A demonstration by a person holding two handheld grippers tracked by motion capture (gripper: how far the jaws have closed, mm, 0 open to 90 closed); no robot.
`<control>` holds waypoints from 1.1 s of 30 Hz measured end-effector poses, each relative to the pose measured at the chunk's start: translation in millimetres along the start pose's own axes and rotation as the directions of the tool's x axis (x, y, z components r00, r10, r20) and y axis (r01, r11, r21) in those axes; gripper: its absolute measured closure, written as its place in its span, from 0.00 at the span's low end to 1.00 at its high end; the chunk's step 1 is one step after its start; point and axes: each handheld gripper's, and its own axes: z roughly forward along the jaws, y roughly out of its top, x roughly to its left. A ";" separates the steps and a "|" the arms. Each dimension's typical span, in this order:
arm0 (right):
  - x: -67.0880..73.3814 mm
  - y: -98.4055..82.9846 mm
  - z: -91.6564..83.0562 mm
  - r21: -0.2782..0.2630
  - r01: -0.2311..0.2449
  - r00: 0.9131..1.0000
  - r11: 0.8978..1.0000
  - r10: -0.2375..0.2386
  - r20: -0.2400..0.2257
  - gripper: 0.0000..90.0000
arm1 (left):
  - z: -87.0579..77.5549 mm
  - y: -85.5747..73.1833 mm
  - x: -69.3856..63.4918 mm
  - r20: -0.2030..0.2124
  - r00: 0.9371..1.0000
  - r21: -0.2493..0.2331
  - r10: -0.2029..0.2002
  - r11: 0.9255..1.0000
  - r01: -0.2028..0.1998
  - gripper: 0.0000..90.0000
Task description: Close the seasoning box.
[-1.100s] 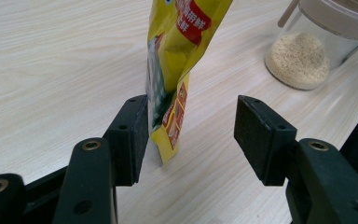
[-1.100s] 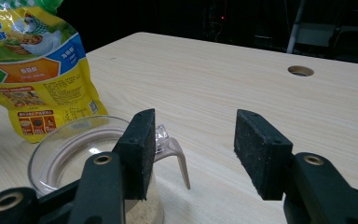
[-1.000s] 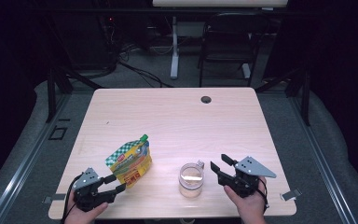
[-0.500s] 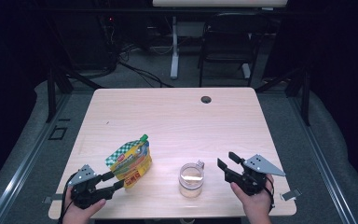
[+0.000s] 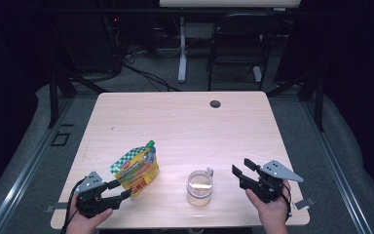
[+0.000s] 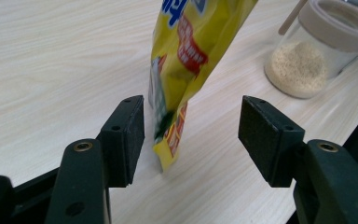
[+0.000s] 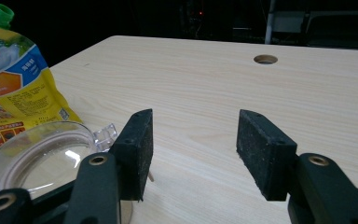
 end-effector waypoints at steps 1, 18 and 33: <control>-2.6 -0.7 0.0 0.008 0.000 1.000 1.000 0.000 0.002 0.51 | -3.3 -2.4 0.2 -0.010 1.000 0.005 -0.007 1.000 0.007 0.46; -21.4 -18.0 13.9 0.077 -0.049 0.999 0.996 0.047 0.025 0.51 | -21.5 -27.1 25.1 -0.071 0.993 -0.026 -0.097 0.995 0.096 0.47; -28.9 -31.6 28.8 0.141 -0.097 0.995 0.985 0.090 0.050 0.51 | -15.2 -33.6 39.0 -0.161 0.983 0.013 -0.083 0.996 0.087 0.48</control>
